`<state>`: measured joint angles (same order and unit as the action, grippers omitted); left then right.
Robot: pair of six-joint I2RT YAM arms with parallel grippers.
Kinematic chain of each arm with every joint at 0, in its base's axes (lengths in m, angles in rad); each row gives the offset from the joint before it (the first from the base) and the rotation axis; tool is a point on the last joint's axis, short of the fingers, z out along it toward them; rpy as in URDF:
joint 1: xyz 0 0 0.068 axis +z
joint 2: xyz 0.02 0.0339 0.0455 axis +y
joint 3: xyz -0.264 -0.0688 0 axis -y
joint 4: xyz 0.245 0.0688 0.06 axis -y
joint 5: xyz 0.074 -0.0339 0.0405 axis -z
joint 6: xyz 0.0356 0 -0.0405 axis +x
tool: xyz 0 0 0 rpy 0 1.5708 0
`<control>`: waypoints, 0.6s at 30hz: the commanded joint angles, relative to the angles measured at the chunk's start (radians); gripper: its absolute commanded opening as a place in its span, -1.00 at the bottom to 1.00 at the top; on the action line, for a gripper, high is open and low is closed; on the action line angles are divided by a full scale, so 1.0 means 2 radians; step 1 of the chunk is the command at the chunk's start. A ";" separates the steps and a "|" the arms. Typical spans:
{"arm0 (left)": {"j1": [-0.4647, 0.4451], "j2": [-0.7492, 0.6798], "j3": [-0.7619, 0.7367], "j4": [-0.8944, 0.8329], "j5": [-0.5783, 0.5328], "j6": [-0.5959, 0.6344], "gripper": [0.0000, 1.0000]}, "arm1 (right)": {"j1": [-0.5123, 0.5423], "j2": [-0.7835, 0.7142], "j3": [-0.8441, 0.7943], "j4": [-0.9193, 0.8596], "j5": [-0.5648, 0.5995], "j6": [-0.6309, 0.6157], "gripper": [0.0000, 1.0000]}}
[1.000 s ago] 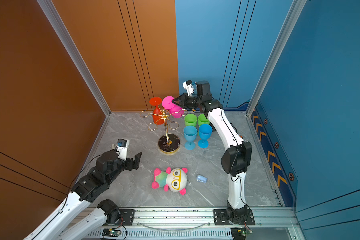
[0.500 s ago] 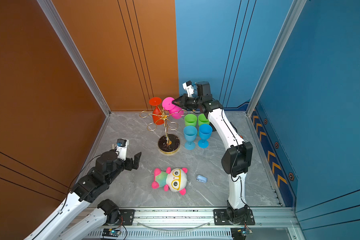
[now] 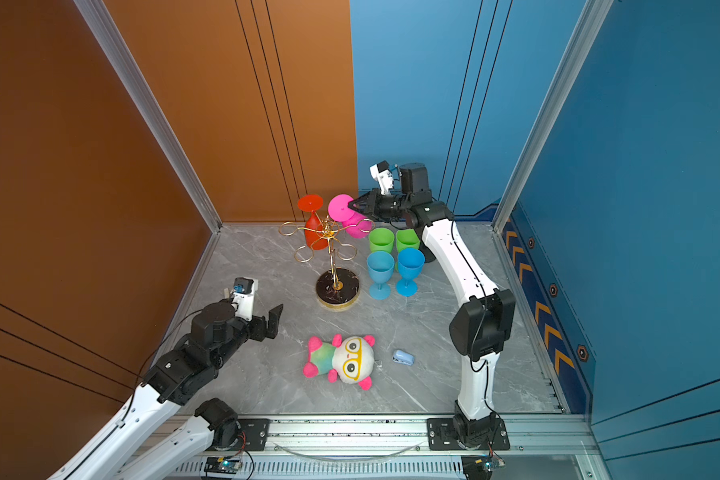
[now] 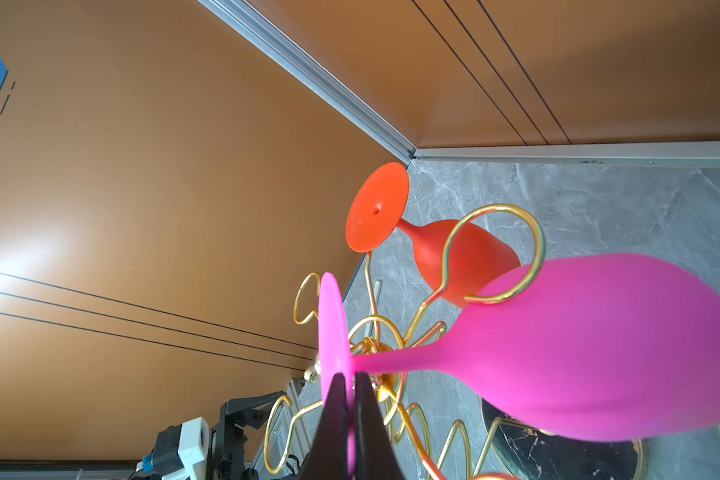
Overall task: Take the wine glass off the wine glass rack
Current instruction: 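Pull the pink glass off the rack toward the robot with the right gripper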
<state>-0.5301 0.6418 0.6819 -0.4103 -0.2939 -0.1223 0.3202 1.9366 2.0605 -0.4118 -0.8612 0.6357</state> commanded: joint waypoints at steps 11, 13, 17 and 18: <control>0.004 -0.009 -0.008 0.030 0.070 -0.003 0.98 | -0.041 -0.079 -0.043 0.004 -0.003 -0.027 -1.00; 0.005 -0.010 -0.009 0.037 0.086 -0.003 0.97 | -0.047 -0.091 -0.047 0.001 -0.001 -0.031 -1.00; 0.004 -0.011 -0.012 0.050 0.120 -0.003 0.96 | -0.059 -0.119 -0.062 -0.014 0.011 -0.049 -1.00; 0.005 -0.011 -0.012 0.053 0.130 -0.003 0.96 | -0.061 -0.126 -0.065 -0.019 0.015 -0.053 -1.00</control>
<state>-0.5301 0.6281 0.6727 -0.3481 -0.1223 -0.1219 0.2104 1.7443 1.9461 -0.4213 -0.8562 0.5789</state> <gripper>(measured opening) 0.981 0.056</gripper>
